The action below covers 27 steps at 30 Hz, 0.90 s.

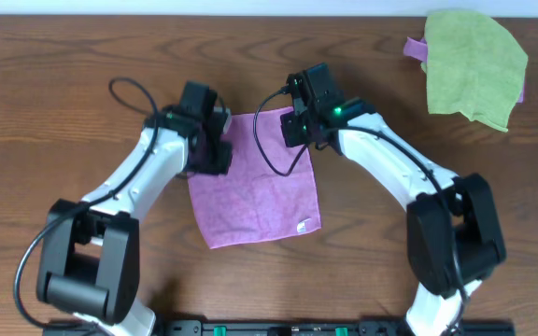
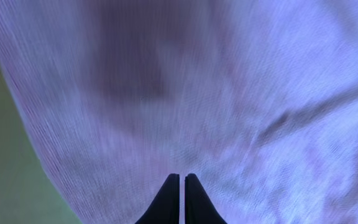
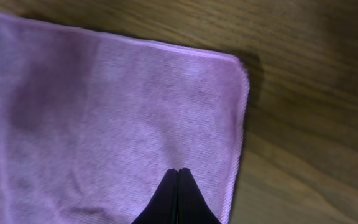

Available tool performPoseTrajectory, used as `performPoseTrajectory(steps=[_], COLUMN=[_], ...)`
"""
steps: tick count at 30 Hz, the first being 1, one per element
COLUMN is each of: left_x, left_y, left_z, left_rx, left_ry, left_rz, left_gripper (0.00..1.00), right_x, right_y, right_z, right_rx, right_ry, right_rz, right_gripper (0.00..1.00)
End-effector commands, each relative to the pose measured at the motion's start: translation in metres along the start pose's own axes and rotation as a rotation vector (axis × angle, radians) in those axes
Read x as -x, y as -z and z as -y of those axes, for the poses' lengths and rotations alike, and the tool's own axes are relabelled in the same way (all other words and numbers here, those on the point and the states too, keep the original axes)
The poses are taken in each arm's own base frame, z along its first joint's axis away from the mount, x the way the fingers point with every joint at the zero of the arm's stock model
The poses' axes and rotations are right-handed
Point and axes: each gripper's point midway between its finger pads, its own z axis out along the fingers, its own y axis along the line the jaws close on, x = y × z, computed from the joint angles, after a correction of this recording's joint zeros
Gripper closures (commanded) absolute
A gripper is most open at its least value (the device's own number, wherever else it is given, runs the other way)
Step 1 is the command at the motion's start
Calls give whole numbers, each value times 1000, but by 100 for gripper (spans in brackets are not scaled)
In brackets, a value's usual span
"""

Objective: Fold the cloth

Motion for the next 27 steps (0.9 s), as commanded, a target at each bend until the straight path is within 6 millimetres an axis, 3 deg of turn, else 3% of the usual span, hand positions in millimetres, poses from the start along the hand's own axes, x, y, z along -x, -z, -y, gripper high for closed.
performPoseTrajectory(steps=[1,7,11,27], left_x=[-17,-36,-55,-95], left_y=[5,7,-3,-18], left_z=[-1,-2,-2,45], left_rx=[-8,-11,-10,-16], left_ry=[39,55,65,-15], left_rz=[19,38,-5,-100], left_gripper=[94,94,94,94], right_x=[7,11,14,24], right_y=[-10,-24,-35,-47], right_z=[11,14,11,16], right_rx=[6,22,43,50], right_ry=[3,-1,0,0], right_rz=[-10,-17,-36,-18], right_gripper=[99,99,98,99])
